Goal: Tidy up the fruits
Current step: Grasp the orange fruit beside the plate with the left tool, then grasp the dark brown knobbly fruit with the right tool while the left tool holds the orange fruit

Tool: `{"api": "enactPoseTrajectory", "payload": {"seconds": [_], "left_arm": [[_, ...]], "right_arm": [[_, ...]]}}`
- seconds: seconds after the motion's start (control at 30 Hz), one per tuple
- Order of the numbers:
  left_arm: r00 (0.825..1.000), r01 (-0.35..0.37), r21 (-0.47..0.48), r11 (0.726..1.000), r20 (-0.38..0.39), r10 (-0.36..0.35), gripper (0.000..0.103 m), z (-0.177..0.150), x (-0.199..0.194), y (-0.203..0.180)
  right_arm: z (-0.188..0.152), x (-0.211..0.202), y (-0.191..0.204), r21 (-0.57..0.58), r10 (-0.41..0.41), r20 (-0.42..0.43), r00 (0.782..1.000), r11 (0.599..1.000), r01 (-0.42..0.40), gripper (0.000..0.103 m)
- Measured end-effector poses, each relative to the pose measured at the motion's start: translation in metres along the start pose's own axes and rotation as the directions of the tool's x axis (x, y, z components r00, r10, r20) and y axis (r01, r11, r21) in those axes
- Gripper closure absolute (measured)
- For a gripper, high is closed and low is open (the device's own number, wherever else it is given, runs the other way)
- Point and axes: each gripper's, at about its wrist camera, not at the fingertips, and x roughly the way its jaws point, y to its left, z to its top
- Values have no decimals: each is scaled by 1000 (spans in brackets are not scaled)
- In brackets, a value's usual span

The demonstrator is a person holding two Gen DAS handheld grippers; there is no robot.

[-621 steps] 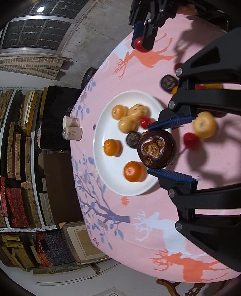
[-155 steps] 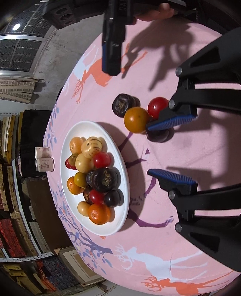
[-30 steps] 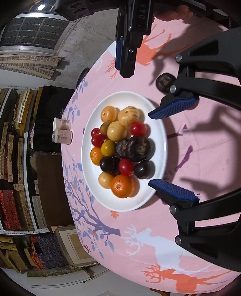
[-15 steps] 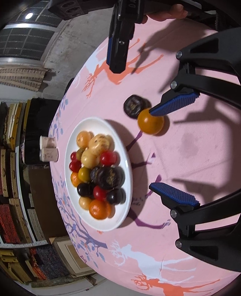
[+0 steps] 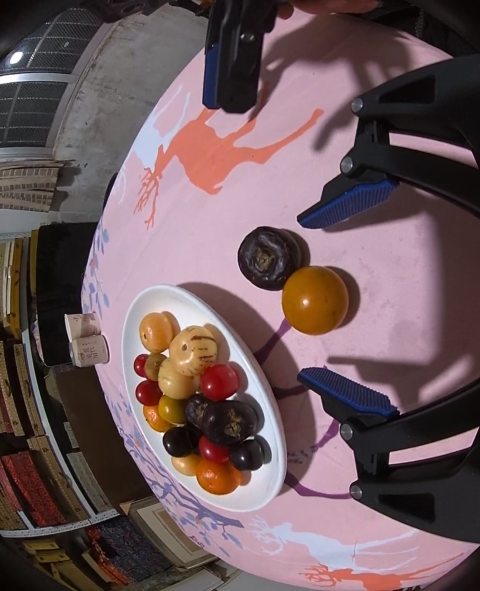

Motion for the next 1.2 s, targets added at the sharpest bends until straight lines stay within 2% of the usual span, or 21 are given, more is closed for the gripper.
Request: {"api": "enactPoseTrajectory", "payload": {"seconds": [0.03,0.1,0.13,0.17,0.23,0.43,0.67,0.87,1.03,1.2], "left_arm": [[1000,5,-1,1000,-5,-5,28,0,3,0],[1000,19,0,1000,-20,-19,38,-1,7,0],[999,30,-4,1000,-26,-30,53,-1,9,2],[999,32,-11,999,-29,-32,61,-1,10,3],[999,39,-26,999,-26,-40,65,-1,10,7],[1000,28,-40,999,-8,-28,65,-4,7,10],[999,-43,-56,998,16,44,65,-12,-9,20],[998,-46,-135,990,27,51,65,-28,-28,46],[997,-64,-180,982,31,71,65,-41,-40,64],[997,-70,-227,971,27,78,65,-52,-45,80]], "right_arm": [[-1,-1,0,-4,-4,1,1000,1000,4,23],[-3,1,0,-16,-14,-1,1000,1000,14,23],[-3,2,1,-23,-19,-4,1000,1000,18,23],[-4,3,1,-27,-22,-5,1000,999,22,23],[-5,5,4,-41,-20,-13,1000,999,20,23],[-9,13,16,-89,-37,-22,999,995,35,25],[-10,19,20,-102,-58,-39,998,993,53,25],[-7,37,36,-159,-70,-84,994,986,56,25],[-2,56,65,-301,-129,-69,989,948,102,25],[13,83,75,-308,-149,-93,984,944,114,25]]}}
